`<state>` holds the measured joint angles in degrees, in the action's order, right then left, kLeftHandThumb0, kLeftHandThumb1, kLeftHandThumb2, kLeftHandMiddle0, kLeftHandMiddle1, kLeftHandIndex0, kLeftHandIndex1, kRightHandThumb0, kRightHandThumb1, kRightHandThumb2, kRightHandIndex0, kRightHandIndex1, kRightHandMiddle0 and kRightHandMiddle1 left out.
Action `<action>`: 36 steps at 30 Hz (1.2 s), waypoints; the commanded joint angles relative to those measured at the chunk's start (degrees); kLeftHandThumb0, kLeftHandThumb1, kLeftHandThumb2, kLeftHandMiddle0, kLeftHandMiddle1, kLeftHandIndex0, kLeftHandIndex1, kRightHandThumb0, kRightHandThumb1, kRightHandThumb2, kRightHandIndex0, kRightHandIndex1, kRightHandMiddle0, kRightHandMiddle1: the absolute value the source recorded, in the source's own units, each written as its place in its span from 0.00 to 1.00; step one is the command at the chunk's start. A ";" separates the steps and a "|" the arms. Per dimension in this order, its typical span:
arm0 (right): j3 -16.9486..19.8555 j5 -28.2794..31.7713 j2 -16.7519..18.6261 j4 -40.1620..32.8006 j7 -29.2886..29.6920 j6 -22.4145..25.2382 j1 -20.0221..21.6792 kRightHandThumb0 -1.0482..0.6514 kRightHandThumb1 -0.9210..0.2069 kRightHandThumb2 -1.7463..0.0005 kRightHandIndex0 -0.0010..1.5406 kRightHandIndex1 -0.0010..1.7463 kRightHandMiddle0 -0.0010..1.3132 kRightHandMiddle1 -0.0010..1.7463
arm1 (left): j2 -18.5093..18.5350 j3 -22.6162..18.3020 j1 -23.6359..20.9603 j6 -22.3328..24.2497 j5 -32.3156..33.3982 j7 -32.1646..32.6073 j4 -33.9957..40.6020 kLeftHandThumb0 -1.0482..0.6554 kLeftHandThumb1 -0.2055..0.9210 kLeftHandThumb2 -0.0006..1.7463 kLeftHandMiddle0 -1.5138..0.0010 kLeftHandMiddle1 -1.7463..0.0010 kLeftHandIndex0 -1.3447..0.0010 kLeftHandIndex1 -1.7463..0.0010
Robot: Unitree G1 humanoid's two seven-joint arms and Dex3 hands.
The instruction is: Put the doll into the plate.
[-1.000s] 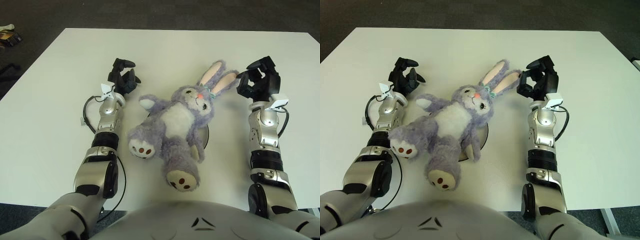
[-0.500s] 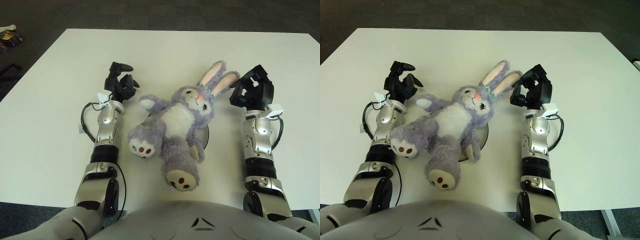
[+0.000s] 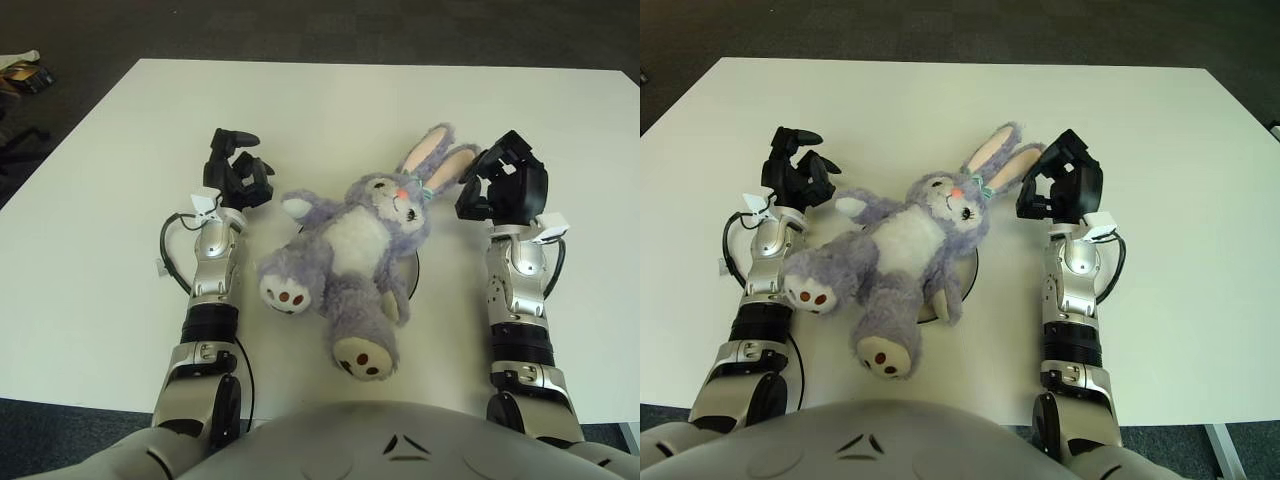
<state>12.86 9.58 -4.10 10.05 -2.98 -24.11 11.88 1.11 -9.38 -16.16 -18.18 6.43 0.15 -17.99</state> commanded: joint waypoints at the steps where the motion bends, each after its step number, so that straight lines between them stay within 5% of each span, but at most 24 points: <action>1: 0.32 0.11 -0.77 0.75 -0.44 0.65 -1.64 0.61 0.93 0.00 0.60 1.00 0.64 0.87 | -0.59 0.03 3.49 0.66 -0.46 0.73 -1.33 0.61 0.48 0.74 0.58 0.03 0.74 0.00; 17: 0.95 3.90 -0.44 -4.27 0.94 20.08 -1.96 0.61 0.92 0.02 0.60 1.00 0.66 0.82 | -0.13 -0.16 2.68 2.95 -0.59 1.58 -1.72 0.61 0.47 0.76 0.58 0.01 0.74 0.00; 28: 1.43 4.44 -0.28 -5.53 2.81 27.90 -1.57 0.60 0.95 0.01 0.62 1.00 0.69 0.81 | 0.34 -0.34 2.19 2.11 -0.30 1.08 -3.21 0.61 0.45 0.77 0.57 0.01 0.73 0.00; 29: 1.41 4.43 -0.30 -5.69 3.00 28.86 -1.60 0.51 0.80 0.09 0.68 1.00 0.61 0.88 | 0.42 -0.39 2.13 2.28 -0.21 1.02 -3.34 0.61 0.45 0.77 0.57 0.01 0.73 0.00; 31: 1.44 4.44 -0.33 -6.01 3.31 30.34 -1.63 0.42 0.67 0.17 0.74 1.00 0.54 0.94 | 0.50 -0.40 2.01 2.59 -0.16 1.01 -3.49 0.61 0.45 0.78 0.56 0.01 0.73 0.00; 36: 1.57 4.26 -0.10 -6.87 4.16 32.63 -1.64 0.35 0.55 0.24 0.79 1.00 0.47 0.99 | 0.61 -0.44 1.65 3.26 0.23 0.71 -4.04 0.61 0.45 0.78 0.56 0.01 0.73 0.00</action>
<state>13.97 13.08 -4.58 3.43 0.39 6.33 10.36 2.05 -9.57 -16.85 -15.69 6.41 1.08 -19.82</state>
